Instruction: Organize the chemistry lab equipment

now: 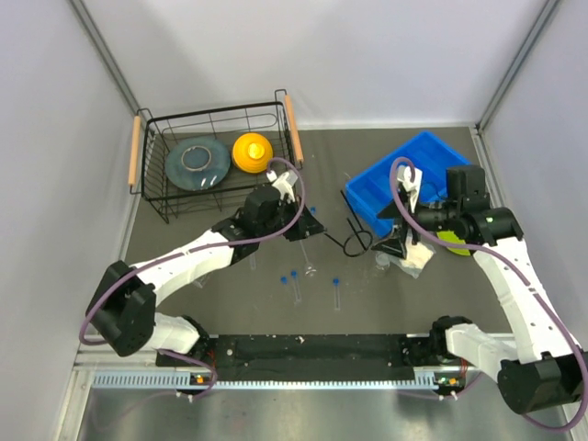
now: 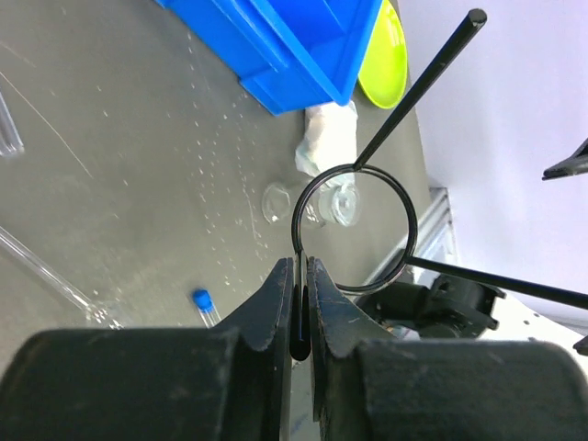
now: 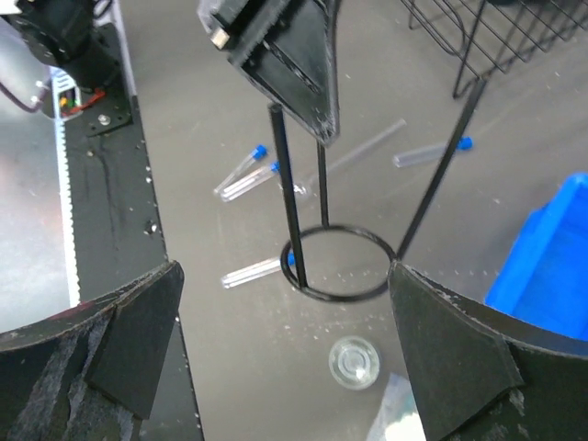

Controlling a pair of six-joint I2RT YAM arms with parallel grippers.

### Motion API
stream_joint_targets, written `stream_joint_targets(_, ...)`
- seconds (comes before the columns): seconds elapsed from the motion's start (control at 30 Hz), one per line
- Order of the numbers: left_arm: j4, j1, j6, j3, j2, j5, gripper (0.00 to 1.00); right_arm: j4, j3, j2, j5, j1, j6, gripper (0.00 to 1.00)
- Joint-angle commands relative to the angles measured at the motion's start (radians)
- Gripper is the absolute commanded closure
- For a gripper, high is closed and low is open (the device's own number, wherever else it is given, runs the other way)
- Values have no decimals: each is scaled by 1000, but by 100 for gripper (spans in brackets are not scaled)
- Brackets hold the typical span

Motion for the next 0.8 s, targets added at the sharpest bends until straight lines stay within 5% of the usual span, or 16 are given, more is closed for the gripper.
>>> stream_joint_targets(0.0, 204, 2, -153, -32, -57, 77, 100, 4, 51, 14, -43, 52, 25, 8)
stream_joint_targets(0.5, 275, -19, -254, -51, -49, 98, 100, 24, 112, 117, 114, 178, -6, 34)
stream_joint_targets(0.6, 275, -21, -263, -51, -54, 95, 100, 23, 143, 140, 141, 190, -12, 49)
stream_joint_targets(0.77, 283, -21, -272, -63, -68, 83, 100, 13, 157, 146, 148, 210, -13, 93)
